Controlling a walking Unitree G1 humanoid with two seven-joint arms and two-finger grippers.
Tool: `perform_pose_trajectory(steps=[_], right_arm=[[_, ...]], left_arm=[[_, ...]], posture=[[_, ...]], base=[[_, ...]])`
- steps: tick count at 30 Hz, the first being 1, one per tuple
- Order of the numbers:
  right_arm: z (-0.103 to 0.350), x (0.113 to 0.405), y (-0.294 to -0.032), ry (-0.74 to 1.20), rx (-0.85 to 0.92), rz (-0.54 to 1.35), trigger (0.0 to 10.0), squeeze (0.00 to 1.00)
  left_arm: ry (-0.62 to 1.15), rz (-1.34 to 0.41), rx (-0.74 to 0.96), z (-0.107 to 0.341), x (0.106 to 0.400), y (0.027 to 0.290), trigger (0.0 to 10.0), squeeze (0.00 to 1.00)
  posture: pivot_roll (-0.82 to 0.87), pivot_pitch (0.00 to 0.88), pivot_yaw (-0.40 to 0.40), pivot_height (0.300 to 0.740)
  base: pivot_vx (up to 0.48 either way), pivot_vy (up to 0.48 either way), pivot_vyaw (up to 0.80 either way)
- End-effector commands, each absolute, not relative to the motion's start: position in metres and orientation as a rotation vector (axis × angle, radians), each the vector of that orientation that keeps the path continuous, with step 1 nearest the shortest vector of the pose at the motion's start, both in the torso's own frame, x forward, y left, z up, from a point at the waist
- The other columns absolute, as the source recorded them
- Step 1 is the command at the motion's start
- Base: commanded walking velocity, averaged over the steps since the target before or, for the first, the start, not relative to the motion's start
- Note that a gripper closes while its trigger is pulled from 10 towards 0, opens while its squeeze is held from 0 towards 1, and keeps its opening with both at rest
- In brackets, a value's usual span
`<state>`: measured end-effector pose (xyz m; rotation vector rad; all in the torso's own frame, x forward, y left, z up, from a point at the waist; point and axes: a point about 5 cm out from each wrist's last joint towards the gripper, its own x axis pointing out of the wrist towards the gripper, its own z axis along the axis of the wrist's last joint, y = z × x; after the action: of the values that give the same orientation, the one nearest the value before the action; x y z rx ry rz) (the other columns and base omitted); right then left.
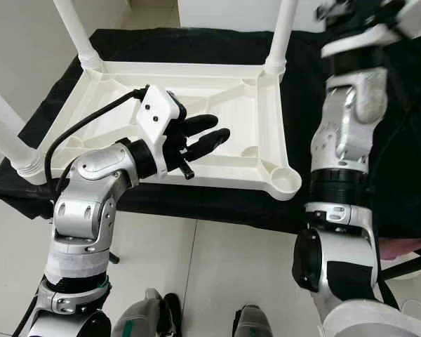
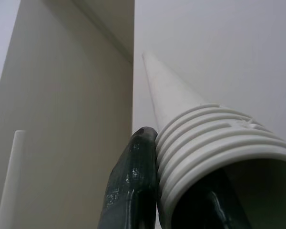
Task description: Building children table
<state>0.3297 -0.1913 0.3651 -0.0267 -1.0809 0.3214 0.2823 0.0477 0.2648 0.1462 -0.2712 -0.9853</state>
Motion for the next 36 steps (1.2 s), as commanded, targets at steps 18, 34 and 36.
perform_pose_trajectory(steps=[18,34,36], right_arm=[[0.287,0.338,-0.153,-0.757,-0.154,0.478,10.0,0.0],[0.222,0.311,-0.146,-0.713,-0.054,0.345,10.0,0.4],[0.216,0.306,-0.14,-0.706,-0.056,0.354,10.0,0.35]], left_arm=[[-0.119,-0.777,-0.188,0.258,0.303,0.066,10.0,1.0],[0.159,-0.946,-0.445,0.247,0.306,0.054,10.0,0.0],[0.188,-0.97,-0.462,0.248,0.307,0.049,10.0,0.0]], posture=[[-0.05,0.03,0.055,0.74],[-0.07,0.05,0.109,0.74],[-0.07,0.053,0.117,0.74]], base=[[0.0,0.0,0.0],[0.0,0.0,0.0],[0.0,0.0,0.0]])
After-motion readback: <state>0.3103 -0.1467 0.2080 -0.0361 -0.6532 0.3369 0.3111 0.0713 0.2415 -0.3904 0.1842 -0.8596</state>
